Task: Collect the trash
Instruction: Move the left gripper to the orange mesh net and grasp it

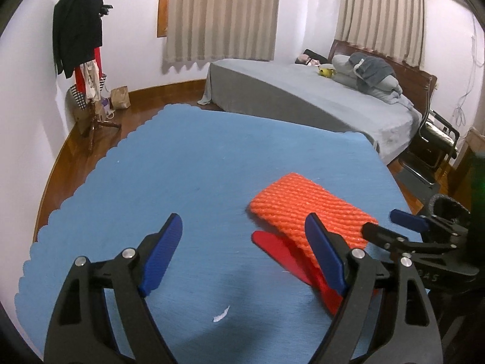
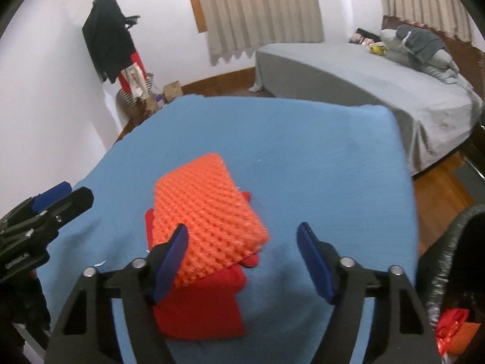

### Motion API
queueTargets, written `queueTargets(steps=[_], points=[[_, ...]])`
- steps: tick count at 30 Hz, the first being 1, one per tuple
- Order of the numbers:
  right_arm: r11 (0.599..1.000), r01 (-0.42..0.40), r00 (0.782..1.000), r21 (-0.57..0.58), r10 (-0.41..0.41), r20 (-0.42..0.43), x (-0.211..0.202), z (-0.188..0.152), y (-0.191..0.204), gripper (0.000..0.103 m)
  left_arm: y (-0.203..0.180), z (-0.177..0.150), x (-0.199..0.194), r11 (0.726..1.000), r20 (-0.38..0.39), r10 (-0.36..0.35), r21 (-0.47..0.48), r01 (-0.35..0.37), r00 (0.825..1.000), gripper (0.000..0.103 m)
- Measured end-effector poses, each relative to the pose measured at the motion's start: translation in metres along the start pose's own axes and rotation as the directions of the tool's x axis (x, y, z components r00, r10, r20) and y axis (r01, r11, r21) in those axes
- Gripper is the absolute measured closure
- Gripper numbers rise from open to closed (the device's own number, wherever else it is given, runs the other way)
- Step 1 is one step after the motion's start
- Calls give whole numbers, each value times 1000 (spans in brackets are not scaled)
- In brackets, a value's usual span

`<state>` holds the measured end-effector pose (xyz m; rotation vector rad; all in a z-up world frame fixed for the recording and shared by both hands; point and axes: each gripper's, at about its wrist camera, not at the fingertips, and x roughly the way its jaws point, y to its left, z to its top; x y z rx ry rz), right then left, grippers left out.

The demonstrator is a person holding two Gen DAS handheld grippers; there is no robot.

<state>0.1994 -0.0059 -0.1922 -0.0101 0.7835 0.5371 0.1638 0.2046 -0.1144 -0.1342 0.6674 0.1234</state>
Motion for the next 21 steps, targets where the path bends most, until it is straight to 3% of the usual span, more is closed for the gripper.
queueTargets(steps=[1, 3, 7, 13, 16, 18, 21], points=[[1000, -14, 1000, -2, 14, -8, 0, -2, 0, 47, 0, -1, 0, 1000, -1, -1, -2, 1, 1000, 23], [998, -58, 998, -7, 58, -28, 5, -2, 5, 69, 0, -2, 1, 1000, -6, -1, -5, 1, 1000, 23], [992, -119, 992, -30, 118, -34, 1, -6, 12, 83, 4, -4, 3, 1000, -12, 6, -10, -6, 1000, 23], [975, -220, 973, -18, 218, -75, -5, -19, 27, 83, 8, -7, 2, 1000, -18, 12, -23, -12, 1000, 23], [975, -220, 971, -32, 216, -99, -6, -28, 33, 73, 6, -11, 2, 1000, -31, 13, -17, -13, 999, 23], [978, -204, 975, -39, 200, -96, -10, -32, 30, 59, 6, -15, 5, 1000, -45, 13, -18, -14, 999, 23], [985, -173, 983, -20, 171, -73, -20, -33, 21, 54, 5, -22, 8, 1000, -66, 18, -20, -20, 998, 23]])
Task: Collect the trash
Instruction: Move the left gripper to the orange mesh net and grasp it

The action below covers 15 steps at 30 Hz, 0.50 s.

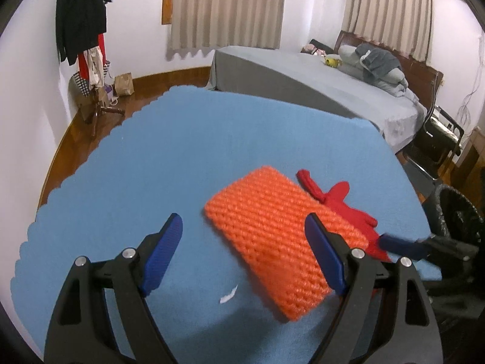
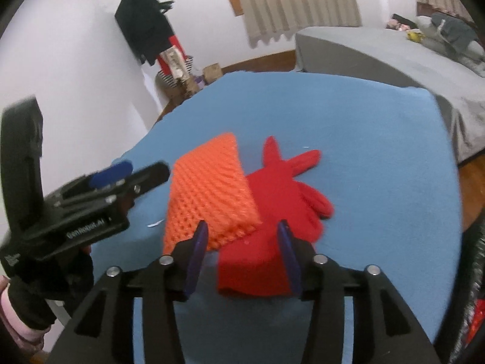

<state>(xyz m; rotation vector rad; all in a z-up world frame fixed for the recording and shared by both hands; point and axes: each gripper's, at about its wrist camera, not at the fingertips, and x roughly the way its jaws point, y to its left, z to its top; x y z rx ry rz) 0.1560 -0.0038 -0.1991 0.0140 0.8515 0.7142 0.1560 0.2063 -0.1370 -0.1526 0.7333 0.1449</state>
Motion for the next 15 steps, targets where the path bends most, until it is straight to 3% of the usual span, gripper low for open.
queueTargets(steps=[10, 15], points=[[990, 129, 991, 60, -132, 38, -16, 0, -35, 52, -3, -20, 30, 1000, -110, 8, -19, -10, 994, 23], [987, 149, 988, 54, -152, 38, -9, 1, -33, 52, 1, -24, 40, 996, -139, -39, -80, 28, 990, 29]])
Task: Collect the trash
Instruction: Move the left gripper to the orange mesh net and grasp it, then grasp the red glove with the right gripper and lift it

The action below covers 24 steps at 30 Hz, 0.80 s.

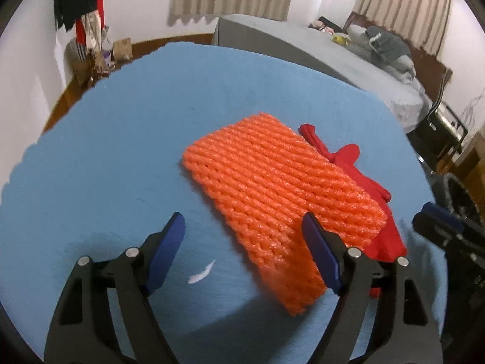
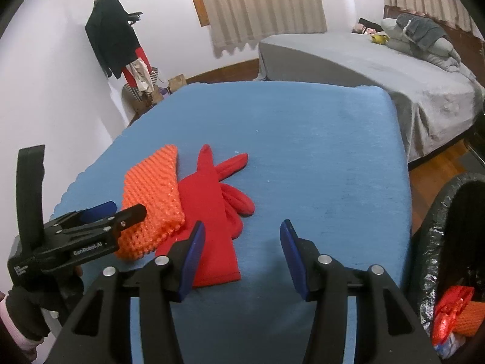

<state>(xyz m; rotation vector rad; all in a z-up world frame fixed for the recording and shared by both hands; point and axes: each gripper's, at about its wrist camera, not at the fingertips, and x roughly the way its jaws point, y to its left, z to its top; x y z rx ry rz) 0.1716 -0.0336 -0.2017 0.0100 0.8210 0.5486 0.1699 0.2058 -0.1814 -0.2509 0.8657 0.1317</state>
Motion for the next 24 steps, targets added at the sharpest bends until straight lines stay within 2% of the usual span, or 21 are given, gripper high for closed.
queueTargets(steps=[2, 3, 4, 7, 11, 15, 16, 18, 24], points=[[1000, 4, 1000, -6, -4, -2, 1, -2, 2, 52, -3, 0, 0, 1000, 3, -28, 10, 28, 1000, 45], [1000, 5, 1000, -8, -5, -4, 3, -2, 2, 52, -7, -1, -1, 998, 2, -56, 18, 55, 998, 60], [1000, 5, 1000, -7, -5, -6, 0, -5, 3, 52, -10, -2, -1, 997, 0, -79, 21, 79, 997, 68], [1000, 7, 1000, -7, -7, -8, -1, -6, 4, 52, -13, -3, -1, 994, 6, -106, 11, 106, 994, 81], [1000, 12, 1000, -7, -12, -2, -6, -6, 6, 50, -15, -3, -14, 993, 57, -115, 12, 115, 992, 84], [1000, 16, 1000, -8, -16, 15, -7, -4, 10, 41, -5, 1, -38, 996, 114, -73, 54, 67, 991, 84], [1000, 16, 1000, -12, -15, 18, -7, -3, 12, 38, -1, 1, -43, 997, 118, -59, 63, 52, 991, 84], [1000, 17, 1000, -16, -17, 20, -4, -2, 16, 22, 7, 3, -48, 997, 119, -38, 77, 29, 992, 84], [999, 32, 999, 1, -32, 3, 17, 4, 25, 11, 28, 1, -51, 995, 92, -17, 101, 7, 996, 83]])
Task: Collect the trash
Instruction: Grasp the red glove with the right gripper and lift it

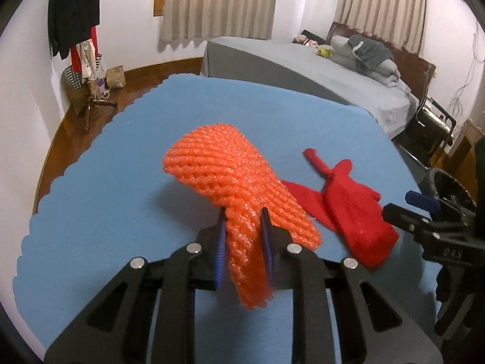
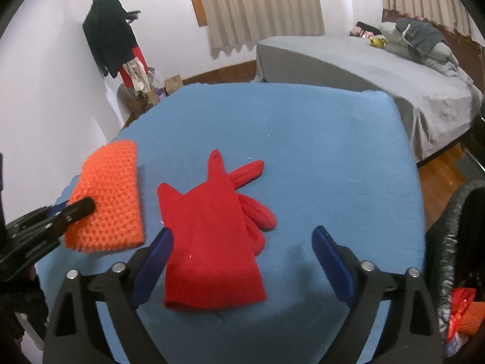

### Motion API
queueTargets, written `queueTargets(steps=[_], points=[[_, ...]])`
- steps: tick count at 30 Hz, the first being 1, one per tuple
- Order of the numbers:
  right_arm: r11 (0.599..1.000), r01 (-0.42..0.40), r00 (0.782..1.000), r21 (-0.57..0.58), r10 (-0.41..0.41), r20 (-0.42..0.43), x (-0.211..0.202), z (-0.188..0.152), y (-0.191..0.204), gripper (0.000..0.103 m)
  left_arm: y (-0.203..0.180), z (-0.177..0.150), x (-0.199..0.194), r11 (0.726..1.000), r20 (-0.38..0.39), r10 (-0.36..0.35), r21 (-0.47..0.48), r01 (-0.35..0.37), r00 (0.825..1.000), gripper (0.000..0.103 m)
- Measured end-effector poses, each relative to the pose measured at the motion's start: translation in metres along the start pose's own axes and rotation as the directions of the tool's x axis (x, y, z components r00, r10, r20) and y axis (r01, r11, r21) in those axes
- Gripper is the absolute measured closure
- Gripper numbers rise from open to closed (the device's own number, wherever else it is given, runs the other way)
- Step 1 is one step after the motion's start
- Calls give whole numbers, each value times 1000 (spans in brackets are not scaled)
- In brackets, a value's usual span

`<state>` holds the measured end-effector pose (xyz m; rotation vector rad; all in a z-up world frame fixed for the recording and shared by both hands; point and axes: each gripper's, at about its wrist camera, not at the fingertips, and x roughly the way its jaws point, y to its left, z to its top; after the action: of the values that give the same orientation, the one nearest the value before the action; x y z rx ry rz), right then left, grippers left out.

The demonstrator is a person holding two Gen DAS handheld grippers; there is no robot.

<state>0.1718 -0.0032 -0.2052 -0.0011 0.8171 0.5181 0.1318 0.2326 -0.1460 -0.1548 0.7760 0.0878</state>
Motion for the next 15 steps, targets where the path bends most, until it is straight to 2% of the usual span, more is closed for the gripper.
queueTargets(steps=[4, 7, 8, 10, 12, 13, 15], points=[[1000, 11, 1000, -5, -12, -14, 15, 6, 10, 8, 9, 1, 1, 1000, -2, 11, -5, -11, 1000, 83], [999, 13, 999, -32, -14, -39, 27, 8, 19, 8, 10, 3, 2, 1000, 2, 11, -14, -11, 1000, 83], [999, 10, 999, -40, -11, -49, 31, 8, 22, 11, 11, 2, 2, 1000, 3, 11, -14, -11, 1000, 83], [999, -6, 998, -48, 3, -65, 35, 7, 27, 22, 11, 2, 1, 1000, 6, 11, -19, -11, 1000, 83], [998, -10, 996, -66, 4, -86, 38, 6, 30, 43, 12, 2, 1, 1000, 9, 11, -22, -11, 1000, 83], [997, -3, 996, -80, -4, -91, 38, 6, 32, 48, 11, 1, 0, 1000, 11, 12, -24, -12, 1000, 83], [995, -14, 995, -98, 4, -98, 36, 6, 33, 74, 8, 2, 0, 1000, 16, 11, -27, -10, 1000, 83]])
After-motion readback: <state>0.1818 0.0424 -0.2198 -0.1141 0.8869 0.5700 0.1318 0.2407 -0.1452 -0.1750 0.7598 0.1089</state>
